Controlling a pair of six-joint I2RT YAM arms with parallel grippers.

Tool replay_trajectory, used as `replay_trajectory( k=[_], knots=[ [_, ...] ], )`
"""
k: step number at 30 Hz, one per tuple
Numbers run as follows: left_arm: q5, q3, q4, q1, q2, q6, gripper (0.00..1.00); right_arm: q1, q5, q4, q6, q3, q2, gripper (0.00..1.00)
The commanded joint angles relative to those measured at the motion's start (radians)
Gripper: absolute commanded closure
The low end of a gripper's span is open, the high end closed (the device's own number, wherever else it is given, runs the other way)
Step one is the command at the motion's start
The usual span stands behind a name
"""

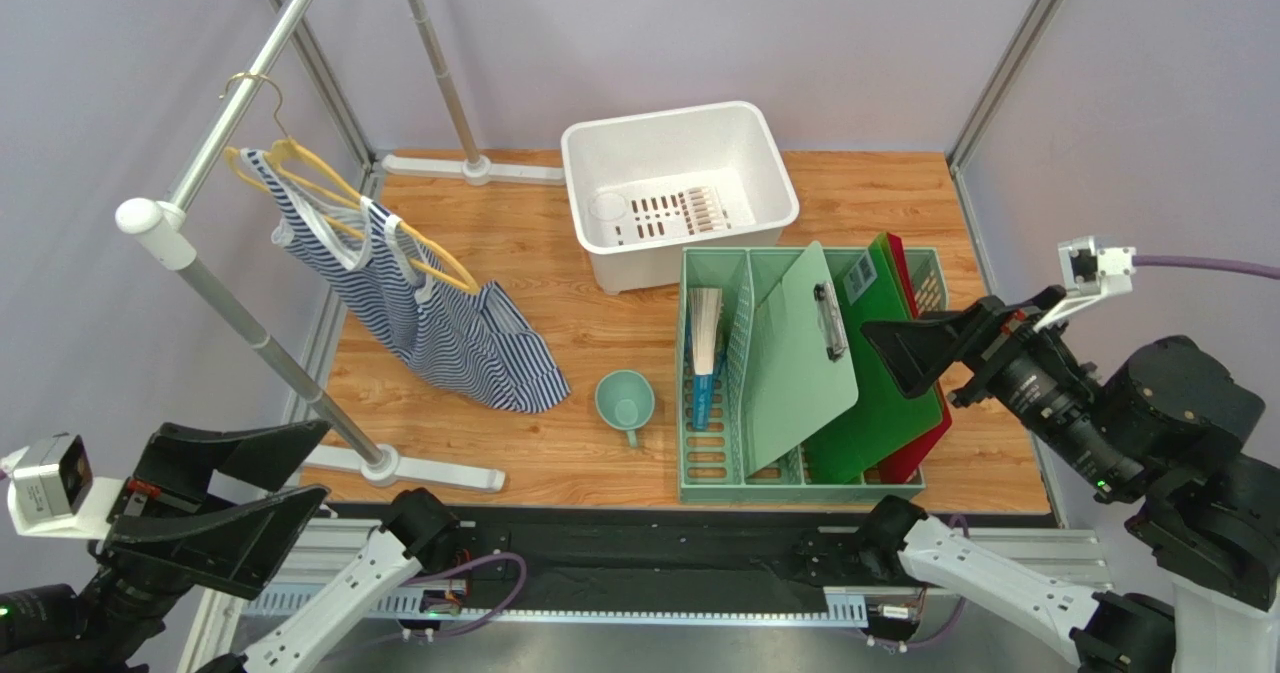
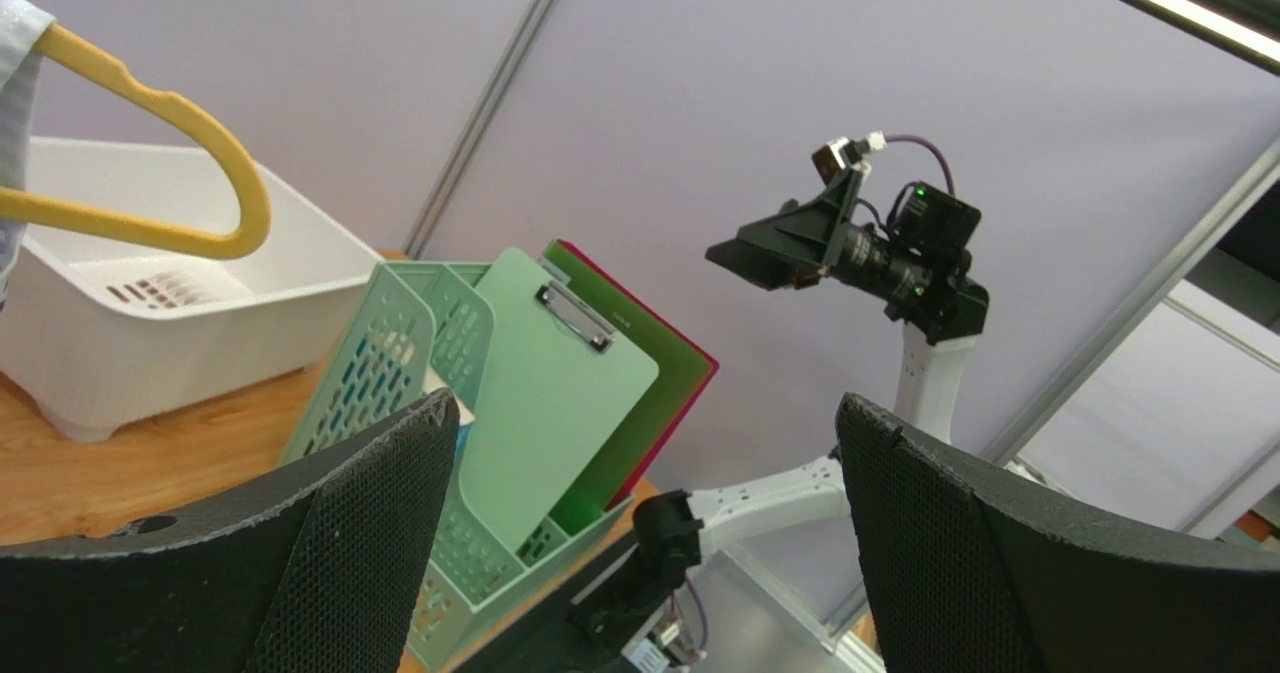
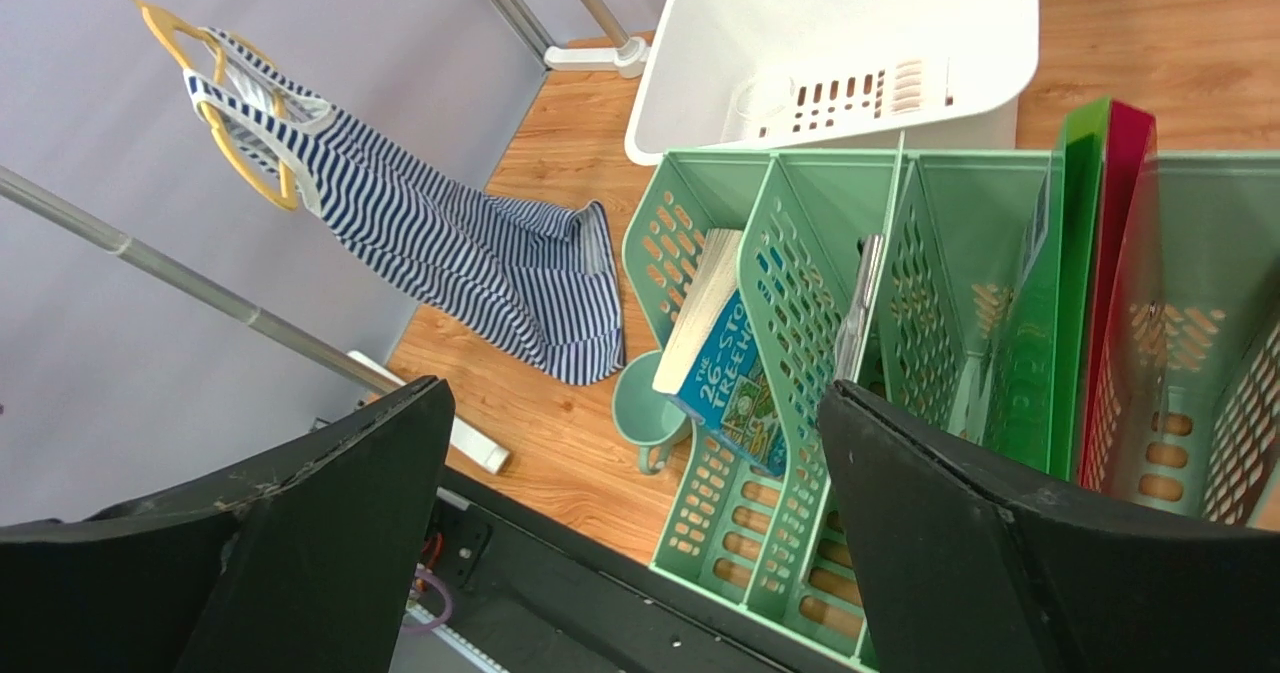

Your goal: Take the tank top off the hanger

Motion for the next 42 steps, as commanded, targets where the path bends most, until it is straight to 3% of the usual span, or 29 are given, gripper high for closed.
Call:
replay_trajectory(
  k=[1,6,13,22,26,31,34,42],
  knots=[
    [0.016,0.006,-0.019,-0.006,-0.075,-0.005,0.01,0.006,-0.07,0.081,-0.11,0.017,0.072,0.0],
    [-0.068,0.091,-0.169,-0.018,-0.044,-0.009,0.01,0.006,-0.237,0.247,-0.165,-0.02,0.135,0.0],
    [-0.125,0.126,-0.347,-0.02,-0.038,0.016,0.02,0.026,-0.465,0.36,-0.205,0.063,0.392,0.0],
    [-0.103,0.073,-0.424,-0.021,-0.029,0.024,0.05,0.392,-0.152,0.431,-0.348,0.386,0.831,0.0],
    [-0.08,0.057,-0.429,-0.021,-0.057,0.013,0.05,0.477,0.048,0.439,-0.447,0.618,1.02,0.0],
    [-0.024,0.074,-0.429,-0.021,-0.073,-0.009,0.05,0.494,0.075,0.533,-0.504,0.684,1.164,0.01],
    [-0.004,0.077,-0.435,-0.021,-0.086,-0.018,0.06,0.493,0.051,0.578,-0.54,0.681,1.199,0.07],
    [0.0,0.091,-0.455,-0.021,-0.115,-0.032,0.09,0.491,-0.005,0.676,-0.569,0.675,1.272,0.39]
  ],
)
